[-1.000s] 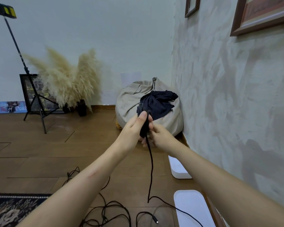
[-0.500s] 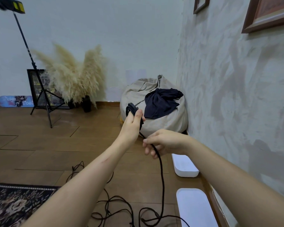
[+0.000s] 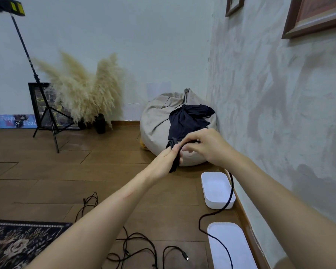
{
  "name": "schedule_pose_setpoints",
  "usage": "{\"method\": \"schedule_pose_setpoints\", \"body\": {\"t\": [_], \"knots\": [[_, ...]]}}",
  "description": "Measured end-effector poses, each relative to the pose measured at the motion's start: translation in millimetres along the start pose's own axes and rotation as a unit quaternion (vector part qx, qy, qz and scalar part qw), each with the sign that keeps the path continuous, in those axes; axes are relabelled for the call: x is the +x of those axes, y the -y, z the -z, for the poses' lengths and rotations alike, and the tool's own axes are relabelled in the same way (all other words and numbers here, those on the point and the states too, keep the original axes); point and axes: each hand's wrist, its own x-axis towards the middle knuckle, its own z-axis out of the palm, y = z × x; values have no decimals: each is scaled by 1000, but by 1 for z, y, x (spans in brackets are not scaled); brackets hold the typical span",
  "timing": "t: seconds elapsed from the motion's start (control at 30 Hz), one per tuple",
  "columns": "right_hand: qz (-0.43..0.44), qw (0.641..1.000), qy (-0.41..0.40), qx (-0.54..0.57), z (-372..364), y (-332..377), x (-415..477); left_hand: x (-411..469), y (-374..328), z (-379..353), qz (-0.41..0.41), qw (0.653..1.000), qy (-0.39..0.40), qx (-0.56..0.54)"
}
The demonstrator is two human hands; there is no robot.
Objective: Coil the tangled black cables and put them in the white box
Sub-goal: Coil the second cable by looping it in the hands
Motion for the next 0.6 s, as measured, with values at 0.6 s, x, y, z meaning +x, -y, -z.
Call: {"method": "schedule_pose_setpoints", "body": {"t": [0.6], "knots": [[-56,995,21,82,-1,-13,-3,-10,0,-3,-23,997,-48,63]]}}
